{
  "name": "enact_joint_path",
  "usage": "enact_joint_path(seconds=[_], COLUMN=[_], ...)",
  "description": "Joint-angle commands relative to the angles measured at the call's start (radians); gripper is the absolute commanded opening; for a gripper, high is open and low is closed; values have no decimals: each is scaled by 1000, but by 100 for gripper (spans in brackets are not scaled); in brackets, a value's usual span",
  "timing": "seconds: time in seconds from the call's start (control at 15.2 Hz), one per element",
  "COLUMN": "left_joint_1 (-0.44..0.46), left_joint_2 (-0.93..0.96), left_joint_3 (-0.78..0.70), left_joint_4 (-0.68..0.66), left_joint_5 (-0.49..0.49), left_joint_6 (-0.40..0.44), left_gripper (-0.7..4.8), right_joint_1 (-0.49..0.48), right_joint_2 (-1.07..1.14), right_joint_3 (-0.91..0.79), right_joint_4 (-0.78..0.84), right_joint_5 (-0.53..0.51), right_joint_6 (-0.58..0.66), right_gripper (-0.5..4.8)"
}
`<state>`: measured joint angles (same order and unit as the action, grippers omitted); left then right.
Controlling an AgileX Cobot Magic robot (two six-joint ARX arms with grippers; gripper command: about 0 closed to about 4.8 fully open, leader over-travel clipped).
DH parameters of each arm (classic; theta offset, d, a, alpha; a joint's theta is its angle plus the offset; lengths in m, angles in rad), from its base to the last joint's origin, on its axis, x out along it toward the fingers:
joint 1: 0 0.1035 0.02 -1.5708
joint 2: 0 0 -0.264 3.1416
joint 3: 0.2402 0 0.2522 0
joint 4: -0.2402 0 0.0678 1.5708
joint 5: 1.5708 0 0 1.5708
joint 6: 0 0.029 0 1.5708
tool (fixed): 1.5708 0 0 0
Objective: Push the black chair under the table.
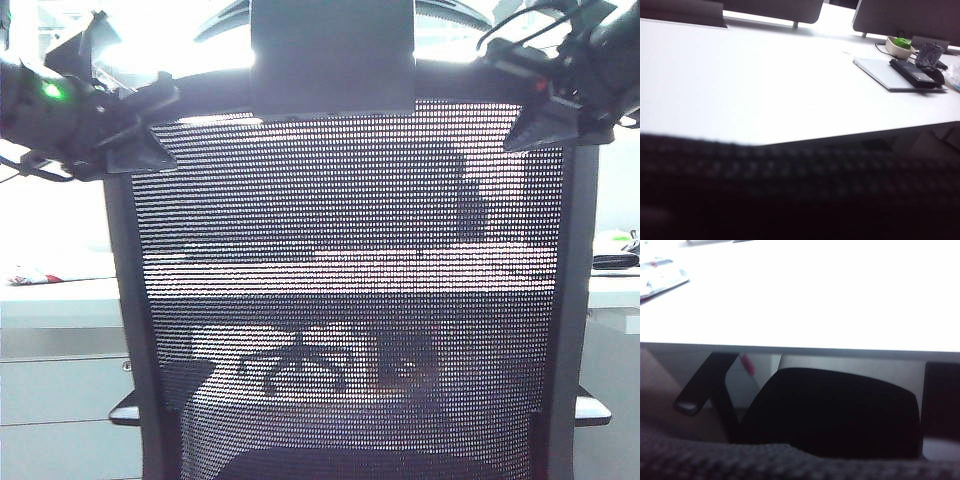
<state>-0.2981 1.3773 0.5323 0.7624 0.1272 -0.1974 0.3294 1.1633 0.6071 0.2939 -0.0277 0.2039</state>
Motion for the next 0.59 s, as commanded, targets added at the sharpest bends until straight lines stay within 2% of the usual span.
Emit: enact_joint_path(seconds=[0.07, 0.59], left_joint_1=[9, 27], left_joint_2=[74, 242], left_joint_3=[77, 237], left_joint_4=[68, 116], left_joint_5=[-46, -48], left_joint_6=[41, 56], left_gripper=[-6, -6], right_joint_1=[-27, -71], right_joint_2=[53, 236], right_joint_3=[24, 210], right_joint_4=[155, 152], right_joint_5=[23, -15], right_joint_6=[-3, -53], right_gripper=[-5, -5])
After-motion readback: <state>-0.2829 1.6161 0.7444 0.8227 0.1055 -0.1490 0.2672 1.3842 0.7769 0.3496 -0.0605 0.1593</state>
